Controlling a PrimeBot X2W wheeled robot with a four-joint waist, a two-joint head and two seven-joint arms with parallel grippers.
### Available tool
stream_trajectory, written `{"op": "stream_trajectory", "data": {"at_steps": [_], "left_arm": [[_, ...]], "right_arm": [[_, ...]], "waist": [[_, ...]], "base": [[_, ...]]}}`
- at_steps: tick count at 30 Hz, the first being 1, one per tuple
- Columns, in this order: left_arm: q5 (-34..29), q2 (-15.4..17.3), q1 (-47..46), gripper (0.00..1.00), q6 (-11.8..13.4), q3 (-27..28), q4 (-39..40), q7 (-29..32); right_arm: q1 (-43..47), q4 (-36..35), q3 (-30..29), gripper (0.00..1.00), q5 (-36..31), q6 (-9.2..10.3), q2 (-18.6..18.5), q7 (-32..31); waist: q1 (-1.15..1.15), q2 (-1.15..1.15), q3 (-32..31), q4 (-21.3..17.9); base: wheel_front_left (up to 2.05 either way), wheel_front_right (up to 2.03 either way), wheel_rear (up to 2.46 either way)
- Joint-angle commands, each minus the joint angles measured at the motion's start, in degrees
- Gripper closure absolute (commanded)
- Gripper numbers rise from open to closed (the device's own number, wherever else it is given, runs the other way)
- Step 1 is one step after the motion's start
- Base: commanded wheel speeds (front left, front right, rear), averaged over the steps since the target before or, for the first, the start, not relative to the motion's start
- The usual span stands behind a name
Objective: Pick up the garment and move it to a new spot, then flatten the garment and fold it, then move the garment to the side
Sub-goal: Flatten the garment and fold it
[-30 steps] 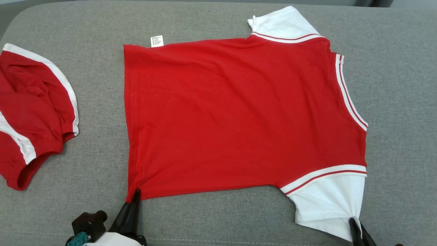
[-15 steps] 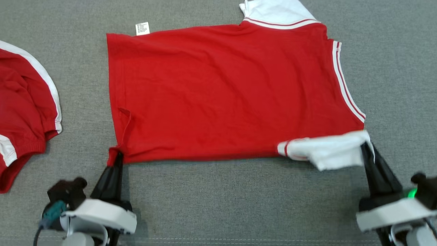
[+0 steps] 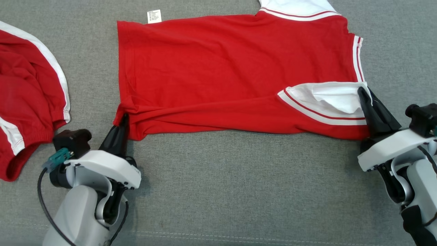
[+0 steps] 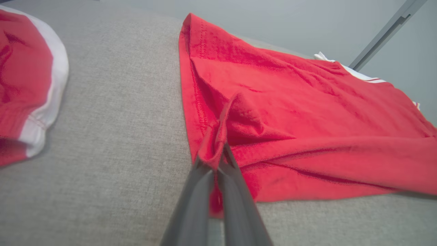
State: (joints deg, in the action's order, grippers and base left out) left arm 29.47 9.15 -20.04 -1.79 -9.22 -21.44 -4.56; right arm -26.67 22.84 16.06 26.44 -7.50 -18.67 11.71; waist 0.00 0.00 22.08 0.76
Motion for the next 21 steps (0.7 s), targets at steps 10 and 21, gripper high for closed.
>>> {"op": "stream_trajectory", "data": {"at_steps": [10,21], "left_arm": [[0.0,-0.5,-8.9,0.00,-2.5,-0.6,-9.7,-4.2],[-2.0,-0.4,-4.6,0.00,-1.4,-1.7,-7.7,-8.5]], "right_arm": [[-7.6,10.4,6.7,0.08,5.0,0.01,-2.3,2.8],[-2.5,5.0,0.2,0.00,6.3,0.01,-0.5,3.3]], "waist": [[0.00,0.00,0.5,0.7],[0.00,0.00,0.1,0.7]], "base": [[0.00,0.00,0.00],[0.00,0.00,0.00]]}}
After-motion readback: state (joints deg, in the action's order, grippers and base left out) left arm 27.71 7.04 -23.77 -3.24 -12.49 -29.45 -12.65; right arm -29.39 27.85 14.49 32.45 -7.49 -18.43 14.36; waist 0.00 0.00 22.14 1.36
